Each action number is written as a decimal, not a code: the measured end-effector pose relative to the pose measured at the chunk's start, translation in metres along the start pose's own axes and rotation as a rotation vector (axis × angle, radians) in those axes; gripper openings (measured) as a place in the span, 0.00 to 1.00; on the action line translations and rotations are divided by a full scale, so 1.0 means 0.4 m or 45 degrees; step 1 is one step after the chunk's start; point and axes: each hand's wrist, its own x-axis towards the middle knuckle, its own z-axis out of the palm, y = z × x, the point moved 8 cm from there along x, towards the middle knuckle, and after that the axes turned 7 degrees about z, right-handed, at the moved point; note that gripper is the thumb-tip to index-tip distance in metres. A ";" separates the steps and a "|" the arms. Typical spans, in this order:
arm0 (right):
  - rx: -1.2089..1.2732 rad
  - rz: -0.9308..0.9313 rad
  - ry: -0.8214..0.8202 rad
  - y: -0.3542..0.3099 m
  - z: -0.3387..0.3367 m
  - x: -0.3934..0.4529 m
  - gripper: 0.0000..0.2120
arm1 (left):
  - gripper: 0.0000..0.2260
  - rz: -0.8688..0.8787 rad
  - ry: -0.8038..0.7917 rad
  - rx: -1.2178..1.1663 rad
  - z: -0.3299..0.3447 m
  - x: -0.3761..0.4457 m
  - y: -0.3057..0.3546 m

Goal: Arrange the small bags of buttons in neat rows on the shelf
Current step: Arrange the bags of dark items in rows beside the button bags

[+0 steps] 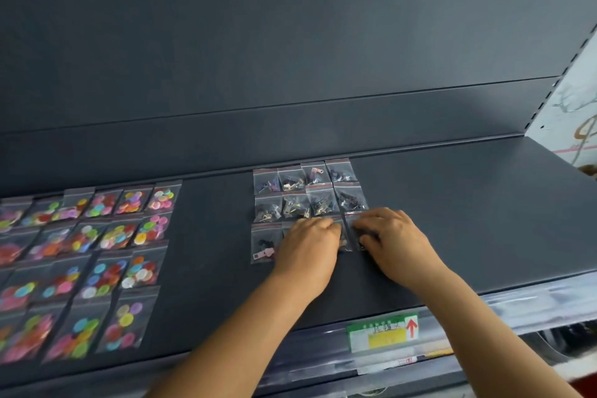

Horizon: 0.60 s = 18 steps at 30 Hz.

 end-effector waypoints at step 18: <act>-0.005 -0.289 -0.021 -0.319 0.060 -0.038 0.30 | 0.27 -0.446 0.249 0.037 -0.153 -0.269 -0.207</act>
